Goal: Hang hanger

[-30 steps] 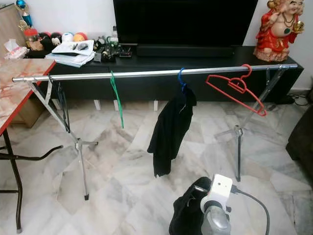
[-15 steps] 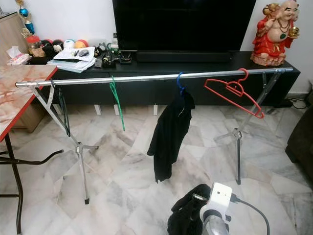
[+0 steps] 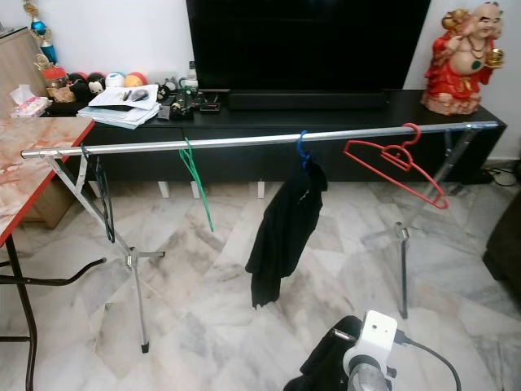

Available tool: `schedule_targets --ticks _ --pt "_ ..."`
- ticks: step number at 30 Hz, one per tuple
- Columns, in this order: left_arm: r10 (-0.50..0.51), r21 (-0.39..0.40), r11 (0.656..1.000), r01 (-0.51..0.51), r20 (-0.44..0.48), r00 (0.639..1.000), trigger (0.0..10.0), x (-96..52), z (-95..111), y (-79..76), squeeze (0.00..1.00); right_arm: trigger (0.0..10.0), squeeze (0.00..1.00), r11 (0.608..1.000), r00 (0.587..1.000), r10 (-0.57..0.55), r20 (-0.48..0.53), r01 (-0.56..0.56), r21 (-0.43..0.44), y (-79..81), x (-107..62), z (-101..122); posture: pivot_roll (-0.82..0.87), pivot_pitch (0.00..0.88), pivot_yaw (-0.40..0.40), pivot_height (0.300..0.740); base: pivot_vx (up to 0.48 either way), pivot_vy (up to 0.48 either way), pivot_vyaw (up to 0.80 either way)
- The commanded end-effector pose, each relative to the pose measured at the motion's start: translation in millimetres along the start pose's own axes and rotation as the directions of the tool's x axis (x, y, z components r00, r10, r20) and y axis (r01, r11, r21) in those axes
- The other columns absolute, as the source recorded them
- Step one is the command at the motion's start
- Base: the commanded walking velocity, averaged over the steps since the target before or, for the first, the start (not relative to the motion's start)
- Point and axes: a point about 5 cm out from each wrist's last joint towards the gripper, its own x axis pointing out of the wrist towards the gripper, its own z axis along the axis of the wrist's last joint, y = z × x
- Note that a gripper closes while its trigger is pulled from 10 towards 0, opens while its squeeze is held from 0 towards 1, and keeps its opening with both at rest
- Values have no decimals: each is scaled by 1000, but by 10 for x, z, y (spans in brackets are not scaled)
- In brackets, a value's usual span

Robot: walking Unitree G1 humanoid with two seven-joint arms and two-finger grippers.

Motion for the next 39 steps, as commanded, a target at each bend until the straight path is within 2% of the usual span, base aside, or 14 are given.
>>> schedule_targets --ticks 1,3,5,21,24,27,29,35,38,39 --pt "8 13 1000 -8 -30 1000 10000 -8 -28 49 0 10000 0 1000 996 5 84 -4 -11 30 32 163 -15 8 26 740 262 0 0" --pt "8 15 1000 -8 -20 1000 10000 2 29 55 0 10000 0 1000 989 -2 147 6 -27 38 37 266 -16 16 25 740 264 0 0" --pt "5 16 1000 -5 -16 1000 10000 9 54 44 0 10000 0 1000 986 -4 164 9 -28 46 38 294 -16 19 25 740 261 0 0" --pt "-44 18 999 44 14 999 10000 75 196 -277 0 10000 0 999 986 -6 166 11 -32 63 35 276 -8 35 17 740 260 0 0" --pt "-58 21 998 58 24 998 10000 105 303 -458 0 10000 0 999 986 -5 165 11 -36 59 37 272 -8 37 17 740 255 0 0" --pt "-64 23 998 63 27 998 10000 113 340 -528 0 10000 0 999 986 -4 165 10 -37 62 37 272 -7 37 19 740 252 0 0" --pt "-77 25 997 76 37 996 10000 128 448 -687 0 10000 0 999 986 -1 164 7 -37 65 37 270 -6 37 19 740 251 0 0" --pt "-91 29 996 89 49 995 10000 133 566 -865 0 10000 0 999 986 8 164 -2 -38 80 34 261 -4 37 20 740 252 0 0" --pt "-73 25 997 72 32 997 10000 127 429 -654 0 10000 0 999 987 15 162 -8 -41 90 31 253 -5 39 19 740 246 0 0" --pt "-70 25 997 70 31 997 10000 126 418 -635 0 10000 0 999 987 16 160 -9 -42 91 30 250 -5 39 19 740 240 0 0"
